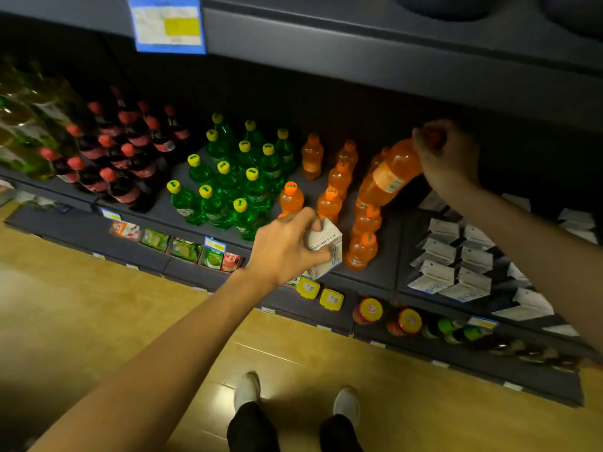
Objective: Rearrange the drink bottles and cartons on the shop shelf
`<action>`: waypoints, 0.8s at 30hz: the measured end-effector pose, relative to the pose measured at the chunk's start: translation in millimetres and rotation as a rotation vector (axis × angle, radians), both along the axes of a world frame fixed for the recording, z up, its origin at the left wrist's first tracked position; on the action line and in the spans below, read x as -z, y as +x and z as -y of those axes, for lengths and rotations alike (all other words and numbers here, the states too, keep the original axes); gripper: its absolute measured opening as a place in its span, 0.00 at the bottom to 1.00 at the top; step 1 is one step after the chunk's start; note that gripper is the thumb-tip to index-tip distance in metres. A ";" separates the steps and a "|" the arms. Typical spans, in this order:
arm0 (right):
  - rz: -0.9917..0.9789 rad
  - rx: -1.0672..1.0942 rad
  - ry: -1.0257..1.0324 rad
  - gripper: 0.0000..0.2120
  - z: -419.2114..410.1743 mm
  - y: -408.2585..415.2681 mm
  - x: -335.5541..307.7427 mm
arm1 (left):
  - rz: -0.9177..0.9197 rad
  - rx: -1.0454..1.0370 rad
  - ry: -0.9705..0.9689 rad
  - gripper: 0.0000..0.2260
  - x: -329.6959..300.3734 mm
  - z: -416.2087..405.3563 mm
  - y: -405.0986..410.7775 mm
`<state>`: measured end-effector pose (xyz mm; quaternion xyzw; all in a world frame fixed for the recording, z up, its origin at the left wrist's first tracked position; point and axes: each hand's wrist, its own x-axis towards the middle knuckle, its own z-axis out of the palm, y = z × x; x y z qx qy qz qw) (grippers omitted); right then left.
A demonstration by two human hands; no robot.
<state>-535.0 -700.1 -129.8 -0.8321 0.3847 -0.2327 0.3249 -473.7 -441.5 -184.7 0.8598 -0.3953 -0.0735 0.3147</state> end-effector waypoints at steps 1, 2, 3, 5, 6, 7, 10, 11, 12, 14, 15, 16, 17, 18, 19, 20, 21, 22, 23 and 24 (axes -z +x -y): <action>-0.002 -0.011 -0.014 0.18 -8.3 11.3 0.3 | 0.001 -0.001 0.005 0.16 0.7 -7.9 8.7; -0.004 -0.014 -0.024 0.18 -17.2 23.2 0.7 | 0.005 -0.001 0.008 0.16 1.4 -16.5 17.8; -0.006 0.000 -0.023 0.19 -25.3 35.9 2.2 | 0.010 0.004 0.006 0.16 1.9 -25.0 27.4; -0.037 0.049 -0.009 0.23 -41.3 61.6 5.2 | 0.021 0.027 -0.015 0.16 3.1 -42.3 47.4; -0.070 0.074 -0.010 0.26 -48.9 73.9 6.7 | 0.031 0.041 -0.022 0.16 3.4 -50.7 57.8; -0.106 0.097 -0.014 0.28 -55.0 85.5 8.5 | 0.043 0.056 -0.021 0.16 3.5 -58.2 68.3; -0.243 0.124 -0.139 0.34 -69.8 114.2 13.3 | 0.060 0.101 0.016 0.18 5.0 -77.6 96.9; -0.286 0.122 -0.203 0.35 -73.0 122.9 14.3 | 0.069 0.109 0.020 0.19 6.5 -82.8 105.1; -0.314 0.123 -0.248 0.35 -76.0 131.3 14.0 | 0.075 0.113 0.017 0.20 8.0 -87.3 112.4; -0.348 0.145 -0.256 0.35 -76.5 148.0 14.8 | 0.069 0.119 0.012 0.21 10.0 -93.9 125.0; -0.359 0.163 -0.220 0.35 -75.3 155.0 14.7 | 0.056 0.126 0.022 0.20 10.0 -96.1 129.9; -0.371 0.182 -0.170 0.34 -72.7 161.5 15.1 | 0.044 0.135 0.043 0.20 9.4 -97.3 133.9; -0.386 0.200 -0.100 0.34 -68.5 167.6 15.8 | 0.032 0.144 0.068 0.19 9.1 -97.5 136.8; -0.397 0.211 -0.029 0.33 -65.3 173.1 17.0 | 0.023 0.148 0.086 0.18 8.9 -97.4 138.8; -0.393 0.210 0.033 0.31 -61.5 178.2 19.3 | 0.019 0.146 0.090 0.19 8.9 -96.9 140.2; -0.369 0.198 0.073 0.28 -58.9 183.0 21.7 | 0.018 0.142 0.085 0.19 9.3 -96.8 140.8; -0.335 0.184 0.110 0.24 -57.0 187.5 24.9 | 0.015 0.137 0.081 0.19 10.3 -96.3 141.3; -0.299 0.174 0.146 0.22 -56.5 191.2 26.8 | 0.010 0.138 0.079 0.18 11.9 -95.6 141.6; -0.269 0.173 0.190 0.22 -55.4 195.1 30.1 | 0.009 0.139 0.080 0.18 13.7 -94.2 141.9; -0.244 0.170 0.245 0.23 -54.8 198.6 34.2 | 0.010 0.138 0.080 0.18 15.3 -92.7 142.7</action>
